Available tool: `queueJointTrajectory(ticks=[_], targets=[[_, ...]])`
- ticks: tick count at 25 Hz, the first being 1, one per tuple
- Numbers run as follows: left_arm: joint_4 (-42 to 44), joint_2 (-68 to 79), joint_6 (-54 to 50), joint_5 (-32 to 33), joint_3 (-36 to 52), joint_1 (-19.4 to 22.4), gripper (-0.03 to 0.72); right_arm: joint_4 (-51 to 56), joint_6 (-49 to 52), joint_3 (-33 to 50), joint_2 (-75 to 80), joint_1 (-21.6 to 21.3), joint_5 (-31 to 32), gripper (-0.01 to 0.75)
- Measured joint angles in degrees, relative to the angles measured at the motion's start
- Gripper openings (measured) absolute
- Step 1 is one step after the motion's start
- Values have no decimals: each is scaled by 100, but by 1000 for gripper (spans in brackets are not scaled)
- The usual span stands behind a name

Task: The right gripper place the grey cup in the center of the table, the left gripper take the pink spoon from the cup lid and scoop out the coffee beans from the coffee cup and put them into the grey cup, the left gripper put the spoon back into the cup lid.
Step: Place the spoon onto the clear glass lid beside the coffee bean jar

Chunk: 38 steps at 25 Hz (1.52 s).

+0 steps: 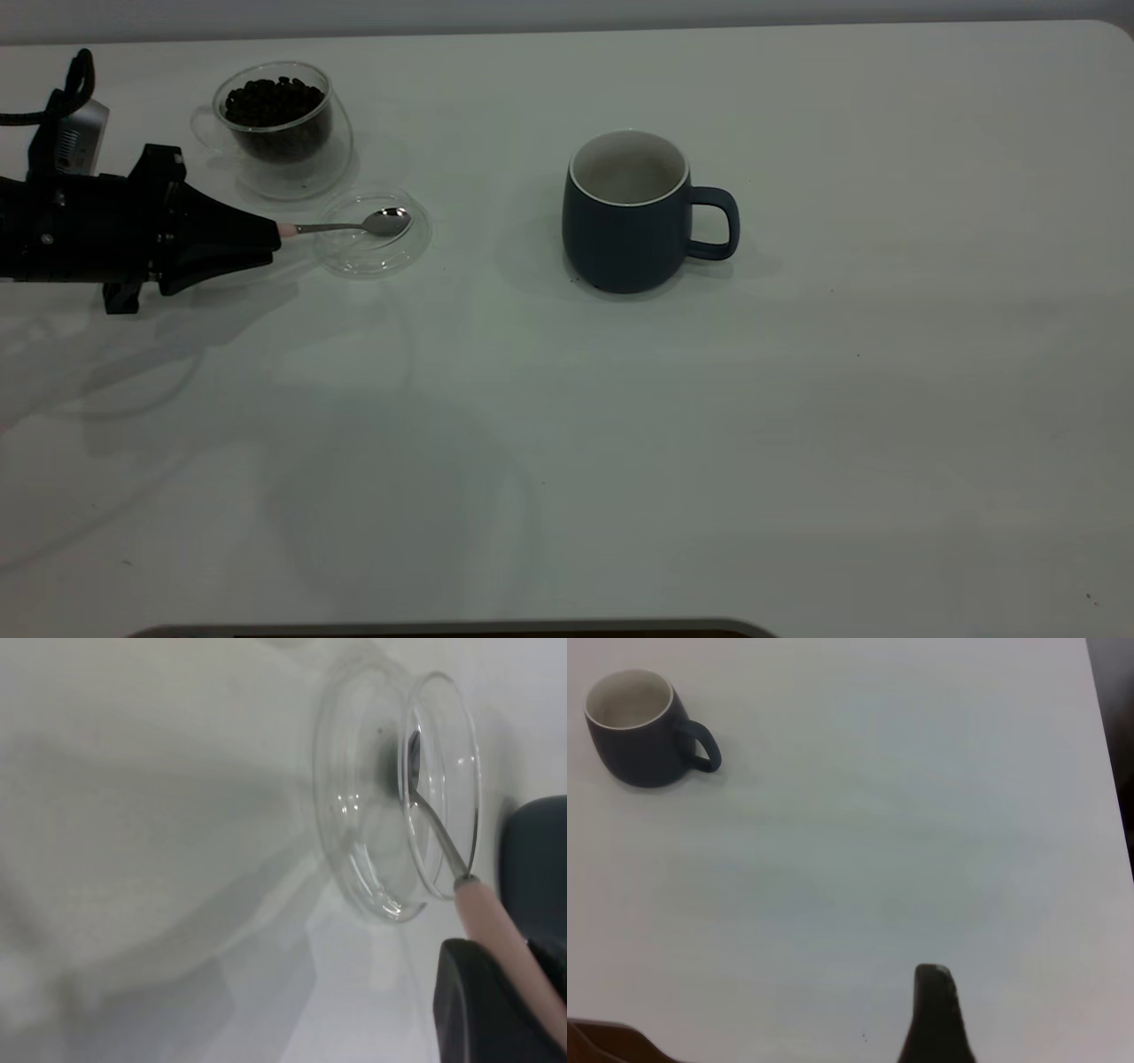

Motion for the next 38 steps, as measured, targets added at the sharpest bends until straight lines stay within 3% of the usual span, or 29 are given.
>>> queueJointTrajectory(ticks=[9, 17, 21, 31, 38], targets=[[0, 0, 180, -6, 0, 0, 155, 0, 0, 0, 0, 0, 0, 590], [0, 0, 312, -26, -20, 0, 389, 0, 0, 0, 0, 0, 0, 590], [0, 0, 302, -31, -90, 0, 453, 0, 0, 0, 0, 0, 0, 590], [194, -63, 189, 176, -115, 0, 467, 0, 0, 0, 0, 0, 0, 590], [1169, -1043, -627, -567, -115, 0, 467, 0, 0, 0, 0, 0, 0, 590]])
